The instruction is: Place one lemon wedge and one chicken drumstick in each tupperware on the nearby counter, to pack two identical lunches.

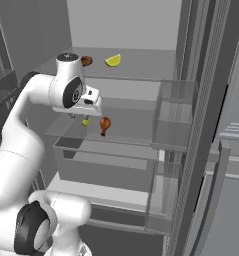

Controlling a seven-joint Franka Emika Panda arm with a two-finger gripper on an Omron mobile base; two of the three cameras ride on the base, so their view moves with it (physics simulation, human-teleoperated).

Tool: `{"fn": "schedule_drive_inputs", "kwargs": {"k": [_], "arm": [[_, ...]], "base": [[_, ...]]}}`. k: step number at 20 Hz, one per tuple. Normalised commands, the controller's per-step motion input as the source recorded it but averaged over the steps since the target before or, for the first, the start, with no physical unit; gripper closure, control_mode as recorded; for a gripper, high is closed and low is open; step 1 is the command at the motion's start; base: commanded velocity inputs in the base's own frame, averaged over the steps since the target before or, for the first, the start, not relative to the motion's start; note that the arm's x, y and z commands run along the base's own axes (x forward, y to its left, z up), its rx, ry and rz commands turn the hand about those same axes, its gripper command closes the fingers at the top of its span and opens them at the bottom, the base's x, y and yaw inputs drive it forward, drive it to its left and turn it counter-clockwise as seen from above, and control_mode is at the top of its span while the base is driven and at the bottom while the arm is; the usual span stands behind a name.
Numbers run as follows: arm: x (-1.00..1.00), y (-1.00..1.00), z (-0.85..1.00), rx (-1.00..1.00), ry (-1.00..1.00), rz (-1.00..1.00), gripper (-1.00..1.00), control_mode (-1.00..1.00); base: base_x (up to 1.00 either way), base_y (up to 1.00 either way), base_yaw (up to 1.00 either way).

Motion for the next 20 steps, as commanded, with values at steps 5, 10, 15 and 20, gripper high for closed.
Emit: {"fn": "schedule_drive_inputs", "kwargs": {"k": [5,10,15,20], "arm": [[-0.02,0.0,-0.21,-0.05,0.01,0.0,-1.0,-1.0],[0.0,0.0,-0.49,-0.1,0.02,0.0,-1.0,-1.0],[0.04,0.0,-0.76,-0.1,0.03,0.0,-1.0,-1.0],[0.36,0.0,-1.0,-0.02,-0.08,0.0,-1.0,-1.0]], "base": [[0.0,0.0,0.0],[0.0,0.0,0.0],[0.0,0.0,0.0],[0.0,0.0,0.0]]}}
